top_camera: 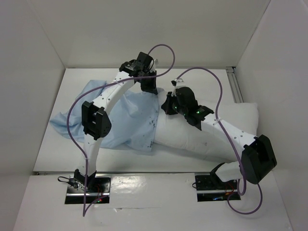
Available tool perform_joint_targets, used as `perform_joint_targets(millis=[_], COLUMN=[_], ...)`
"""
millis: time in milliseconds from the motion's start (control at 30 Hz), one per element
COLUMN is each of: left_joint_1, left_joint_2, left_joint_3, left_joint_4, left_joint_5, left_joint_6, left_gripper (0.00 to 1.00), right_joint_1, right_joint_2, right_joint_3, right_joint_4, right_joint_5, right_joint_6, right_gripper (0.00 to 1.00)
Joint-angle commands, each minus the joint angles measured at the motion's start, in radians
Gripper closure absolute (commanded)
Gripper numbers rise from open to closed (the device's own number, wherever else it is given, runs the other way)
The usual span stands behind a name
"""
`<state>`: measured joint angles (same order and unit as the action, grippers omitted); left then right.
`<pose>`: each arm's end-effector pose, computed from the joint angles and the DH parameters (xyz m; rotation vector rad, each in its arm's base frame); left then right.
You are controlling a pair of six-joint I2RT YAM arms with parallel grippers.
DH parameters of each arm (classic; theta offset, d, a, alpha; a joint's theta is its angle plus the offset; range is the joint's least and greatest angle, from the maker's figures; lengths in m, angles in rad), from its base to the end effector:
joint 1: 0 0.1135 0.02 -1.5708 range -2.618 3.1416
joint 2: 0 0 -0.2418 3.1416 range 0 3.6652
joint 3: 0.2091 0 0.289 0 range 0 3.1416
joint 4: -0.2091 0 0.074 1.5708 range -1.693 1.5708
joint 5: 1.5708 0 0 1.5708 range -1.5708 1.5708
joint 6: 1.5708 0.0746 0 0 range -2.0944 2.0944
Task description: Put the pillow into the pillowcase
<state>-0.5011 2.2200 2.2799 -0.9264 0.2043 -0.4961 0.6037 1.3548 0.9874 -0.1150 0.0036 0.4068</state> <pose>0.4663 -0.2727 0.2709 0.1018 2.5347 -0.6737 0.3173 0.2185 0.2352 -0.2053 2.1018 0.6152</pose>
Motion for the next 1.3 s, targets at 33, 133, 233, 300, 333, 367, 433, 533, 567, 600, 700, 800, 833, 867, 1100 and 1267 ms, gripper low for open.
perform_joint_targets(millis=[33, 133, 233, 300, 333, 367, 433, 533, 567, 600, 700, 800, 833, 867, 1100, 1267], left_joint_1=[-0.008, -0.008, -0.008, -0.017, -0.017, -0.031, -0.045, -0.054, -0.054, -0.045, -0.011, 0.01, 0.022, 0.022, 0.062, 0.062], left_joint_2=[-0.039, -0.097, -0.15, -0.163, -0.163, -0.163, -0.152, -0.099, -0.085, -0.063, -0.039, -0.029, -0.029, -0.029, -0.176, -0.347], left_joint_3=[0.072, 0.111, 0.122, 0.122, 0.122, 0.122, 0.102, 0.084, 0.084, 0.075, 0.066, 0.066, 0.066, 0.066, 0.084, -0.024], left_joint_4=[-0.003, 0.009, 0.046, 0.08, 0.095, 0.107, 0.152, 0.179, 0.179, 0.193, 0.193, 0.181, 0.167, 0.156, 0.107, 0.072], left_joint_5=[0.039, 0.085, 0.17, 0.24, 0.269, 0.299, 0.352, 0.363, 0.345, 0.333, 0.288, 0.221, 0.207, 0.198, 0.037, -0.118], left_joint_6=[0.018, 0.018, -0.004, -0.036, -0.045, -0.054, -0.087, -0.117, -0.117, -0.117, -0.108, -0.065, -0.041, -0.032, 0.042, 0.06], left_gripper=[1.0, 1.0, 1.0, 1.0, 1.0, 1.0, 1.0, 1.0, 1.0, 1.0, 1.0, 0.87, 0.76, 0.61, 0.09, 0.09], right_joint_1=[0.027, 0.062, 0.117, 0.152, 0.18, 0.191, 0.2, 0.191, 0.191, 0.191, 0.18, 0.18, 0.18, 0.18, 0.18, 0.18], right_joint_2=[-0.036, -0.045, -0.055, -0.056, -0.056, -0.056, -0.056, -0.004, 0.012, 0.03, 0.072, 0.063, 0.046, 0.003, -0.209, -0.292], right_joint_3=[0.036, 0.11, 0.207, 0.247, 0.26, 0.26, 0.22, 0.13, 0.085, 0.071, 0.092, 0.146, 0.146, 0.155, 0.135, 0.115], right_joint_4=[0.0, -0.011, -0.052, -0.063, -0.063, -0.049, 0.027, 0.189, 0.221, 0.242, 0.236, 0.161, 0.141, 0.1, -0.168, -0.358], right_joint_5=[-0.004, -0.004, 0.039, 0.084, 0.096, 0.107, 0.144, 0.246, 0.268, 0.295, 0.311, 0.28, 0.28, 0.28, 0.331, 0.331], right_joint_6=[-0.008, -0.045, -0.091, -0.112, -0.126, -0.126, -0.137, -0.137, -0.137, -0.137, -0.111, -0.111, -0.12, -0.12, -0.085, -0.043], right_gripper=[1.0, 1.0, 1.0, 1.0, 1.0, 1.0, 1.0, 1.0, 1.0, 1.0, 1.0, 0.73, 0.55, 0.35, 0.09, 0.03])
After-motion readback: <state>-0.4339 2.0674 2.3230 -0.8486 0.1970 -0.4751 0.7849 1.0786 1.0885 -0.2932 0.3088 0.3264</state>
